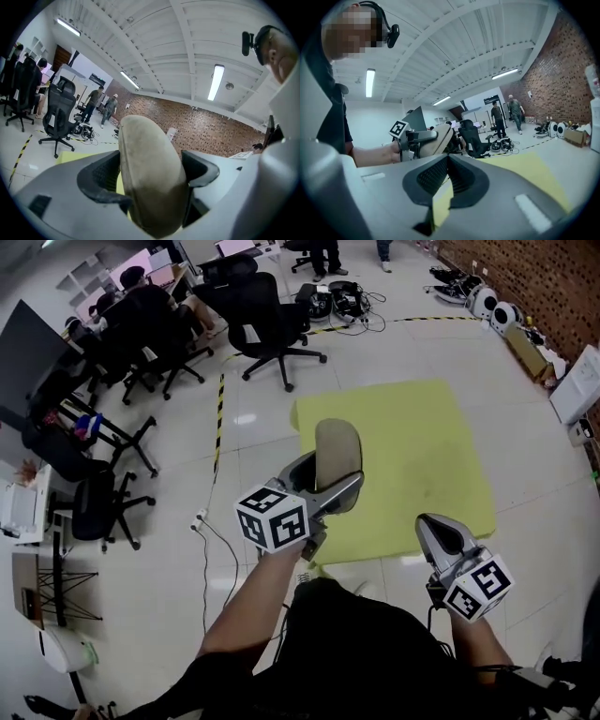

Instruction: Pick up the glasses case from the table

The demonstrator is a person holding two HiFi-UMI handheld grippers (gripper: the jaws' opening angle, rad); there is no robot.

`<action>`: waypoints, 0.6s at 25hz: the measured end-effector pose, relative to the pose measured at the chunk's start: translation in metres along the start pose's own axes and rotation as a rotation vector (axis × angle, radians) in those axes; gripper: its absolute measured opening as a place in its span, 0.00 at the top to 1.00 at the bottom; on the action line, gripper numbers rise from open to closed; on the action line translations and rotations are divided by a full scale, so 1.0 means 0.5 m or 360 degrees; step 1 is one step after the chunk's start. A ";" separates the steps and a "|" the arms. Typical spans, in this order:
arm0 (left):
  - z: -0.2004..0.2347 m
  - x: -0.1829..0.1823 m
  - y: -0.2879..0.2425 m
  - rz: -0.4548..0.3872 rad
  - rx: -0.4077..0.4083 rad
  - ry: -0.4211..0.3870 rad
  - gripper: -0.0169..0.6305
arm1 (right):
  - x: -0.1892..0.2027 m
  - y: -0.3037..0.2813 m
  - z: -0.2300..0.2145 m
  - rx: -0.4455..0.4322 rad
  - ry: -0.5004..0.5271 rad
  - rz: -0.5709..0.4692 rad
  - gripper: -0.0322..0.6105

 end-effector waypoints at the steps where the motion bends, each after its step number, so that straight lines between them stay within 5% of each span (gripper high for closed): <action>1: -0.006 -0.004 0.012 -0.0015 -0.0002 -0.0001 0.33 | 0.000 -0.003 0.003 -0.0015 0.0001 -0.0003 0.95; 15: -0.047 -0.045 0.092 -0.0087 -0.0056 -0.0062 0.33 | 0.010 0.006 -0.009 0.0005 -0.0075 -0.0081 0.95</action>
Point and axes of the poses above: the fingertips, and each gripper's own axes: y backward along the fingers, z to its left, x out of its underside, the point moved 5 cm from there along y, backward along the fingers, and after that the axes turned 1 degree about y, right-handed, at the moved point
